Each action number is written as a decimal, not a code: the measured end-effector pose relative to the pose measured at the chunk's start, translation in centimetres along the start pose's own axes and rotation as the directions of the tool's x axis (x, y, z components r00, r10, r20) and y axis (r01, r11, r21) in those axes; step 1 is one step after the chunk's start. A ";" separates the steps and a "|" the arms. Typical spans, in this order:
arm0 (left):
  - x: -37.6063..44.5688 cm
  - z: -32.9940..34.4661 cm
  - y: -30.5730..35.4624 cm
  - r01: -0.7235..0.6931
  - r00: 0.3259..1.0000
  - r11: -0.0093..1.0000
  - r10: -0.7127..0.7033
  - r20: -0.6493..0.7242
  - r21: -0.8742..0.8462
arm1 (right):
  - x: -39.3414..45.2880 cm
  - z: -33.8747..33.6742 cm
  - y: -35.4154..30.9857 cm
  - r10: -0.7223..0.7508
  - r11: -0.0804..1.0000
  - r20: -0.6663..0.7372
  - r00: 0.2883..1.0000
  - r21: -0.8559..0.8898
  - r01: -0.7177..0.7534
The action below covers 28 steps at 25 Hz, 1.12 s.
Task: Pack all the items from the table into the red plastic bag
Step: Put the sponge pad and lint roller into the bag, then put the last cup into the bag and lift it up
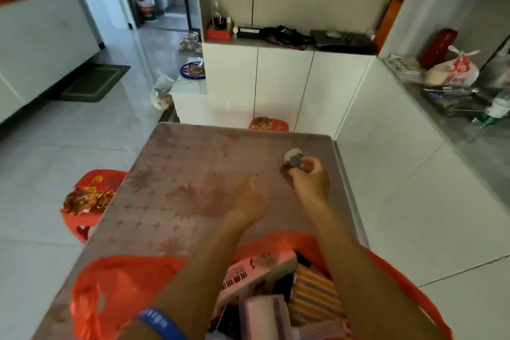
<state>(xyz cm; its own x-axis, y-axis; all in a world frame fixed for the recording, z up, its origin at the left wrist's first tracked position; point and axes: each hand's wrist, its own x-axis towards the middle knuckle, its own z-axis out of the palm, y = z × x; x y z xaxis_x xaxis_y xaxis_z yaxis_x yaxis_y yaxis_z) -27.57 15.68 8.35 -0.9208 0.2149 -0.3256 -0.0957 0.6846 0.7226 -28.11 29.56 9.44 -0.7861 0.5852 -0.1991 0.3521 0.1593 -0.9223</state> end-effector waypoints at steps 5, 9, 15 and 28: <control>13.2 2.9 -3.5 -0.013 0.988 0.977 -0.020 0.155 0.212 | 14.4 5.9 4.7 0.038 0.864 -0.070 0.997 -0.498 -0.068; 17.7 4.4 -7.6 -0.150 0.981 0.877 0.075 0.180 0.456 | 20.8 8.4 10.0 0.002 0.694 0.026 1.000 -0.720 0.017; 16.4 5.7 -12.4 -0.197 0.978 0.759 0.109 0.177 0.621 | 21.0 8.8 11.7 -0.035 0.540 -0.031 0.999 -0.842 -0.007; -7.1 -4.1 -1.6 -0.253 0.957 0.914 0.285 -0.059 0.316 | -10.3 -2.4 -1.3 -0.020 0.983 0.129 0.991 0.183 -0.004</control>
<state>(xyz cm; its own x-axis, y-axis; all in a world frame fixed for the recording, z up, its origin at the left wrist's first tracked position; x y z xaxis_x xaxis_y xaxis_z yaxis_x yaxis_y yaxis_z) -22.41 10.18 11.97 -0.9303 0.3601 -0.0694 0.2652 0.7913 0.5509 -19.25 25.24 13.44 -0.8523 0.4740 -0.2214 0.2559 0.0086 -0.9667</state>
